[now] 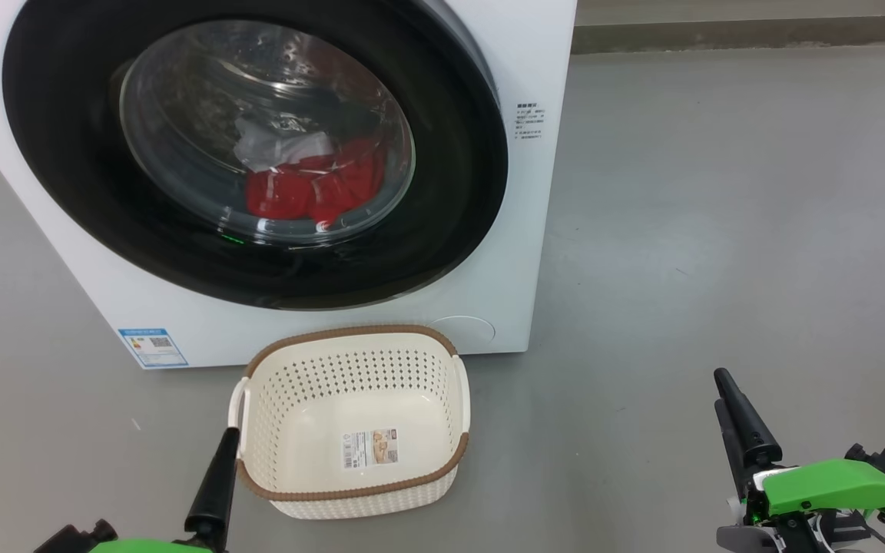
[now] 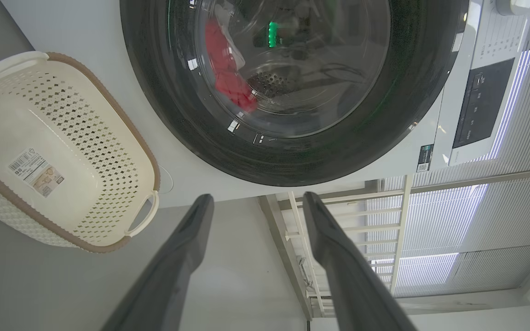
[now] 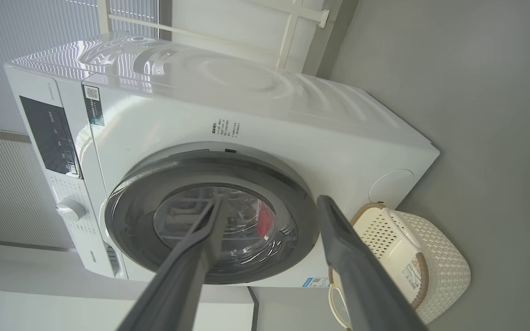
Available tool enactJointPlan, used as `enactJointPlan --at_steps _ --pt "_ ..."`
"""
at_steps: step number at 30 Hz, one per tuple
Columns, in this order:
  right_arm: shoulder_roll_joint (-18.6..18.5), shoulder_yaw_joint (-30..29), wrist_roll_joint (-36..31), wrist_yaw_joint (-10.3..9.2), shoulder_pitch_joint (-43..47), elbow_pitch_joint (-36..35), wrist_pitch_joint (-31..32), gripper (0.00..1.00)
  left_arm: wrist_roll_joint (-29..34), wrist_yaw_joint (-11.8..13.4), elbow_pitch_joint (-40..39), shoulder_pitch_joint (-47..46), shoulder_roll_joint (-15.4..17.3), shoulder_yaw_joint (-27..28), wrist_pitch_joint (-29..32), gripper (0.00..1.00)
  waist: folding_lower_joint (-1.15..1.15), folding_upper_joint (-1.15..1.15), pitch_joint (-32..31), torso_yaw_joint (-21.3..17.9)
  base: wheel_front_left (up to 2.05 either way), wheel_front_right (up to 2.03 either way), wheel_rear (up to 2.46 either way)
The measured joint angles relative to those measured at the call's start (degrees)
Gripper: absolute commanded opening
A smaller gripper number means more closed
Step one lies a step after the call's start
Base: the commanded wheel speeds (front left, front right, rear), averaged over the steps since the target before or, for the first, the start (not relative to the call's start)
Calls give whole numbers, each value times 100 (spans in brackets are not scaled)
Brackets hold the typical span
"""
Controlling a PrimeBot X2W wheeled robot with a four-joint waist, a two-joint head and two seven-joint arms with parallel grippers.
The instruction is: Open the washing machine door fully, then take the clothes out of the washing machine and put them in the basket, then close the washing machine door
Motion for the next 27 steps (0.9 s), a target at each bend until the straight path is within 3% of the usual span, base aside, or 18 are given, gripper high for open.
enactJointPlan --at_steps 27 --pt "-1 190 -2249 0 -314 -114 -460 100 2273 146 -521 -225 -9 -227 -455 100 0 0 4 -18 0 0 0"
